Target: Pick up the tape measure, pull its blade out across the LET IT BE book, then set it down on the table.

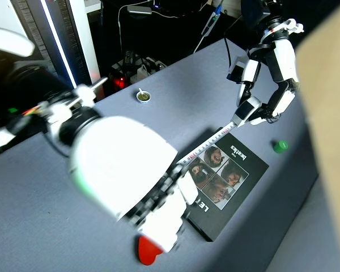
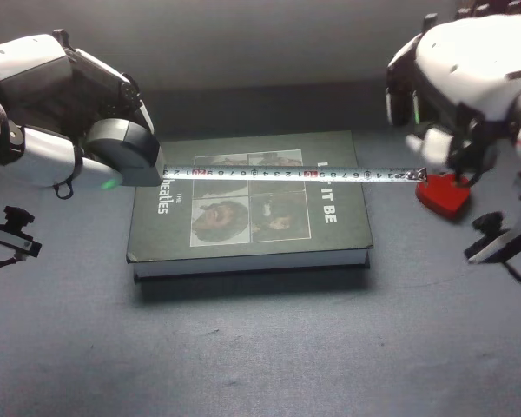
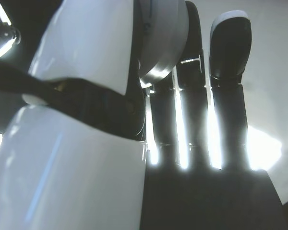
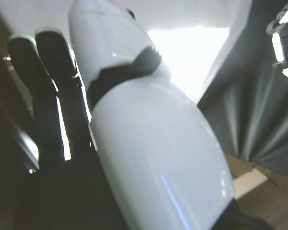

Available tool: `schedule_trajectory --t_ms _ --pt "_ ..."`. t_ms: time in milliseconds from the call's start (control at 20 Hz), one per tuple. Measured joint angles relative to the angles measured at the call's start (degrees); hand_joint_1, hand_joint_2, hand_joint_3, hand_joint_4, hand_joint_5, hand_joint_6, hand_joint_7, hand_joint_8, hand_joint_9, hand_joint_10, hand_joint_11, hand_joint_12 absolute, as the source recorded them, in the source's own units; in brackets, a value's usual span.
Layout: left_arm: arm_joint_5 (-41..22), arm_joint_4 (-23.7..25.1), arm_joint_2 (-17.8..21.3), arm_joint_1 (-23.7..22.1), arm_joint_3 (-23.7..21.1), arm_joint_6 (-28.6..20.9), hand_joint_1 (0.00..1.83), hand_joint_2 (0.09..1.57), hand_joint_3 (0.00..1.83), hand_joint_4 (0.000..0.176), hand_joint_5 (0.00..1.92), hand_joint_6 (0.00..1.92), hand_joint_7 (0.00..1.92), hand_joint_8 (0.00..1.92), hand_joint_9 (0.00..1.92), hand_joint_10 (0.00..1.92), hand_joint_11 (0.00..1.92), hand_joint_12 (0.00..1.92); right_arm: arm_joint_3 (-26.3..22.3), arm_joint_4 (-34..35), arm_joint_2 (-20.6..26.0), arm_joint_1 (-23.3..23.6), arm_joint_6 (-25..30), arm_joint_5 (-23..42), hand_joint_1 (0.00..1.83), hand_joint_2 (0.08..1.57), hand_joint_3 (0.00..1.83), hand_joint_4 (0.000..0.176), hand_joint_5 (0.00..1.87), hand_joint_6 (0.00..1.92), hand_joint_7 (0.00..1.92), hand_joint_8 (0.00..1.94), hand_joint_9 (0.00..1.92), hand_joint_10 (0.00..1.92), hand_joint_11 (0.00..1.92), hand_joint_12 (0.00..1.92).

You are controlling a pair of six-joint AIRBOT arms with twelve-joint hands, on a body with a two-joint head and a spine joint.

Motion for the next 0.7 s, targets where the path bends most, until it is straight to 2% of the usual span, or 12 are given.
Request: schedule_trajectory --t_ms 150,200,250,300,350,400,450,700 --pt "-0.04 0.00 0.00 -0.13 -0.02 -0.02 1.50 1.06 0.00 0.000 0.93 0.91 1.10 0.58 1.12 0.79 0.92 1.42 -1.14 0.83 -1.11 0.59 -0.74 -1.73 1.14 1.26 0.00 0.006 0.66 1.42 0.79 1.34 0.66 0.64 0.38 1.32" --pt "-0.07 0.00 0.00 -0.13 -0.02 0.00 1.50 1.06 0.00 0.000 0.93 0.91 1.10 0.58 1.12 0.79 0.92 1.42 -1.42 0.96 -1.42 0.59 -0.83 -2.03 1.08 1.26 0.00 0.000 0.69 1.40 0.70 0.75 0.64 0.61 0.35 1.32" --pt "-0.04 0.00 0.00 -0.11 0.00 0.00 1.50 1.06 0.00 0.000 0.93 0.91 1.10 0.58 1.12 0.79 0.92 1.42 -1.79 1.60 -1.62 0.59 -1.03 -2.27 1.05 1.26 0.00 0.000 0.70 1.39 0.76 0.41 0.65 0.55 0.35 1.30" --pt "-0.02 0.00 0.00 -0.11 0.00 0.00 1.50 1.06 0.00 0.000 0.93 0.91 1.10 0.58 1.12 0.79 0.92 1.42 -2.12 2.01 -1.84 0.59 -1.49 -2.54 1.03 1.22 0.00 0.000 0.62 0.71 0.80 0.27 0.65 0.52 0.33 1.29" --pt "-0.02 0.00 0.00 -0.11 -0.02 0.00 1.50 1.06 0.00 0.000 0.93 0.91 1.10 0.59 1.12 0.79 0.92 1.42 -2.32 2.27 -2.12 0.59 -1.57 -2.80 1.03 1.20 0.00 0.000 0.70 0.35 0.83 0.17 0.66 0.47 0.34 1.27" --pt "-0.04 0.00 0.00 -0.11 -0.02 -0.02 1.50 1.06 0.00 0.000 0.93 0.91 1.10 0.59 1.12 0.79 0.92 1.42 -2.40 2.34 -2.38 0.59 -1.66 -2.95 1.03 1.20 0.00 0.000 0.70 0.35 0.83 0.17 0.66 0.47 0.34 1.27" --pt "-0.04 0.00 0.00 -0.11 -0.02 0.00 1.50 1.06 0.00 0.000 0.92 0.91 1.11 0.58 1.12 0.79 0.91 1.43 -2.40 2.32 -2.73 0.57 -1.73 -3.32 1.02 1.20 0.00 0.000 0.78 0.09 0.87 0.06 0.68 0.39 0.33 1.25" --pt "-0.02 0.00 0.00 -0.11 0.00 0.00 1.50 1.07 0.00 0.000 0.92 0.93 1.09 0.61 1.11 0.81 0.90 1.44 -2.45 2.95 -3.69 -0.26 -2.58 -4.33 1.00 1.19 0.00 0.000 0.77 0.02 0.84 0.01 0.66 0.33 0.30 1.25"
